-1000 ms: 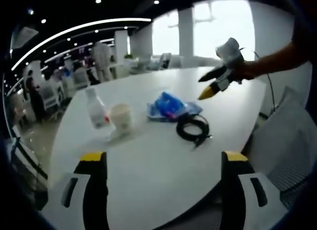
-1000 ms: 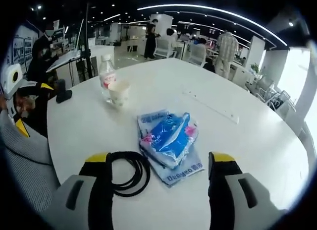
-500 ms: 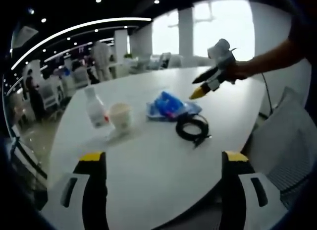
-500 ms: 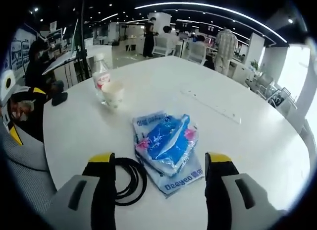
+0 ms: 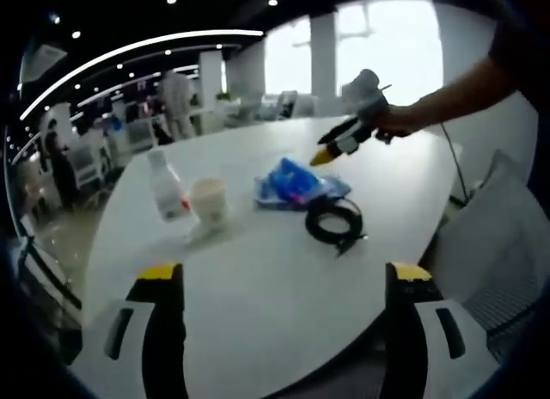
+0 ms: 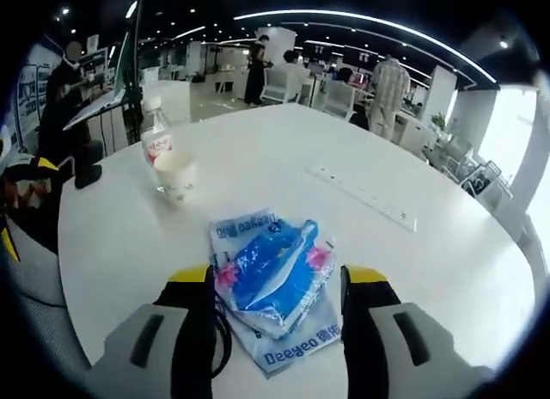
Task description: Arrange the tabletop items into an orderly group along one side of the table until the central work area is clear of visible clutter.
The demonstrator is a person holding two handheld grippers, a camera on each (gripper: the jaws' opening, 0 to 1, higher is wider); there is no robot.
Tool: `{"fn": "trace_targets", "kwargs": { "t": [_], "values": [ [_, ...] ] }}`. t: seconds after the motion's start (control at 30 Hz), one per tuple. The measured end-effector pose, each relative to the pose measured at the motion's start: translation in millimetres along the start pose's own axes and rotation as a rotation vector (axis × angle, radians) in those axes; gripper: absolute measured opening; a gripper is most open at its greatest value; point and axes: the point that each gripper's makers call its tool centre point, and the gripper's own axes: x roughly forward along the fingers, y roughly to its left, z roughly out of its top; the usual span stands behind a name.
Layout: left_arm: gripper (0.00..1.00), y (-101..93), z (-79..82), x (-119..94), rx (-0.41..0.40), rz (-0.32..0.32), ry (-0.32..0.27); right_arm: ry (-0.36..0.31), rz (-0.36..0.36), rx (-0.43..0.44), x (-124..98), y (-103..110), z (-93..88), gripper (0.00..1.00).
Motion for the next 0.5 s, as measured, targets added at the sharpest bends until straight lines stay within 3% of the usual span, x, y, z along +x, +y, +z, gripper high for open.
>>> {"fn": "trace_targets", "kwargs": {
  "t": [0.5],
  "values": [
    [0.93,0.0,-0.2,0.6,-0.009,0.003,0.009,0.078,-0.011,0.010,29.6,-10.3,-4.0,0.48]
  ]
}}
